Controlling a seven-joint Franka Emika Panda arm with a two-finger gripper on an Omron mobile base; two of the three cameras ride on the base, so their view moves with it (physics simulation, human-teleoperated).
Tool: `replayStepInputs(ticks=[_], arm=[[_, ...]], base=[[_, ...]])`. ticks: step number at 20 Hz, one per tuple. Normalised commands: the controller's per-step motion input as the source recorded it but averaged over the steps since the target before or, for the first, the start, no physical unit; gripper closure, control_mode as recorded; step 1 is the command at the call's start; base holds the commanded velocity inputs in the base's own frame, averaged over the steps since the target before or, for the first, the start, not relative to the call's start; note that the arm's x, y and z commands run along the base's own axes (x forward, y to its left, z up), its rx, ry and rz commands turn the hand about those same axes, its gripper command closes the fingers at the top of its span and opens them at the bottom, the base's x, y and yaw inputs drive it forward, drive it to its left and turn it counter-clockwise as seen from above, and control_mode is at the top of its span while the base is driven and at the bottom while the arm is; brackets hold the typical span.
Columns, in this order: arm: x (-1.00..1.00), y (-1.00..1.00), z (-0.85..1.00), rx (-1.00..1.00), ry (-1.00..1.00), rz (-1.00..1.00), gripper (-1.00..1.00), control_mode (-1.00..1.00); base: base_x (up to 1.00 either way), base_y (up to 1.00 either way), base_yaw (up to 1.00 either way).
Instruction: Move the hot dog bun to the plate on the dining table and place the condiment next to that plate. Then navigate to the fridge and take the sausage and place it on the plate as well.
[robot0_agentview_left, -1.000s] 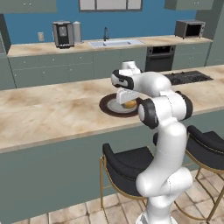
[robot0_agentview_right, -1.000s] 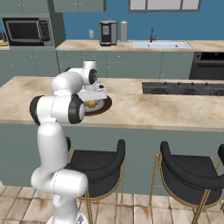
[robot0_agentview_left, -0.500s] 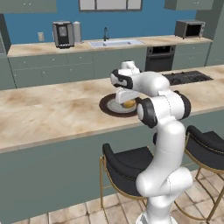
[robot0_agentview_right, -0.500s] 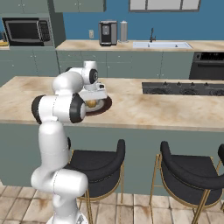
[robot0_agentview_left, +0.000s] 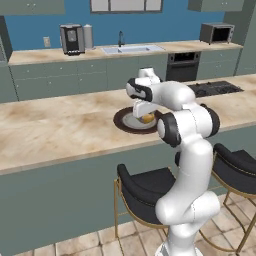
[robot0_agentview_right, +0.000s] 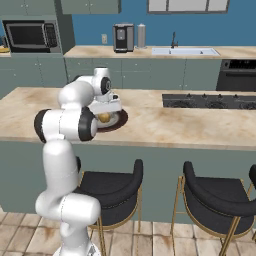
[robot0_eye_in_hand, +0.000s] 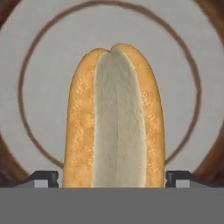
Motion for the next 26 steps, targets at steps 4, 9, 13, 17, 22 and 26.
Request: replayStepInputs(ticks=[4,9,13,17,22,26], arm=[[-0.18,-0.02,0.43,0.0,-0.11,0.07,-1.0,-1.0],[-0.3,-0.09,0.5,0.0,-0.16,0.03,-1.0,-1.0],[-0.51,-0.15,0.56,0.0,-0.25,0.0,-1.0,-1.0],[-0.88,-0.12,0.51,0.0,-0.35,0.0,-1.0,-1.0],[-1.0,-0.11,0.5,0.0,-0.39,0.0,-1.0,-1.0],[-1.0,-0.04,0.46,0.0,-0.41,0.0,-1.0,-1.0]], base=[[0.0,0.0,0.0],[0.0,0.0,0.0],[0.0,0.0,0.0],[0.0,0.0,0.0],[0.0,0.0,0.0],[0.0,0.0,0.0]])
